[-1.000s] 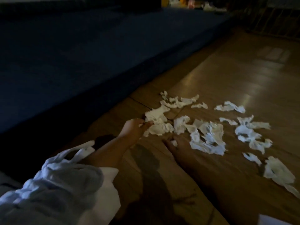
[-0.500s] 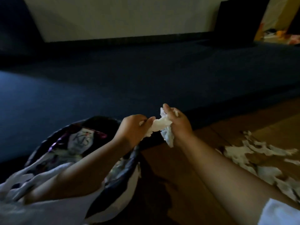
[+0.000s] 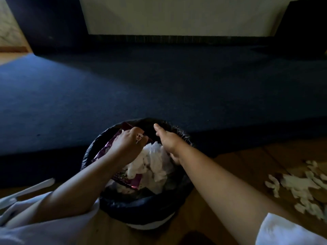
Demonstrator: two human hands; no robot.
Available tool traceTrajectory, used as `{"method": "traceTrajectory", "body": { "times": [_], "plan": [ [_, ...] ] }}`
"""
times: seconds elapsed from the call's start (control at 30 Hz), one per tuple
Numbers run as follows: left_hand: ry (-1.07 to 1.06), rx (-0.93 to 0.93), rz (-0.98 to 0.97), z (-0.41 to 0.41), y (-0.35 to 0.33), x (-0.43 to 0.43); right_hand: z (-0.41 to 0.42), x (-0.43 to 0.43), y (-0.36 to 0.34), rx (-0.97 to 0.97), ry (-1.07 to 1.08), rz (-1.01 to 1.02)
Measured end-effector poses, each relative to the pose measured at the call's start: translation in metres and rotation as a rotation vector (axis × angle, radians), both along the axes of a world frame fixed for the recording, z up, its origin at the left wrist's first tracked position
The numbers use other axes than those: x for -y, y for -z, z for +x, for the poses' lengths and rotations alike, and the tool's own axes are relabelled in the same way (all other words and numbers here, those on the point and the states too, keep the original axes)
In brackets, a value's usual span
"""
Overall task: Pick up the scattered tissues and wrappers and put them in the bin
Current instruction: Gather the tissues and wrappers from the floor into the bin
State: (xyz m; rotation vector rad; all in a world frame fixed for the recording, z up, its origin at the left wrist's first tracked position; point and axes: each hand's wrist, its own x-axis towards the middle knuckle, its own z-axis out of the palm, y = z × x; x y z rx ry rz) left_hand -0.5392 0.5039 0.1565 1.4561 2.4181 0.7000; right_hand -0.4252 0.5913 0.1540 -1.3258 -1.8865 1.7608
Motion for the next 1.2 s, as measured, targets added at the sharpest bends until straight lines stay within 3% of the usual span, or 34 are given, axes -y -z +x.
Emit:
{"method": "traceTrajectory", "body": {
  "times": [0.1, 0.27, 0.53, 0.7, 0.87, 1.1, 1.2],
  "plan": [
    [0.072, 0.091, -0.005, 0.007, 0.005, 0.002, 0.009, -0.001, -0.002, -0.055, 0.046, -0.026],
    [0.059, 0.048, 0.057, 0.035, -0.012, -0.009, 0.044, -0.011, -0.007, -0.175, 0.163, 0.087],
    [0.364, 0.175, 0.147, 0.142, -0.035, -0.06, 0.18, -0.042, -0.01, -0.319, 0.453, 0.24],
    [0.702, 0.087, 0.007, 0.258, -0.044, -0.081, 0.305, -0.046, 0.018, -0.25, 0.592, 0.313],
    [0.956, -0.03, -0.146, 0.377, -0.003, -0.09, 0.431, -0.022, 0.07, -0.182, 0.813, 0.332],
    [0.983, 0.096, -0.337, 0.515, 0.096, -0.088, 0.574, 0.04, 0.164, 0.149, 1.066, 0.299],
    [1.071, 0.056, -0.406, 0.551, 0.144, -0.07, 0.617, 0.067, 0.197, 0.196, 1.188, 0.212]
  ]
}}
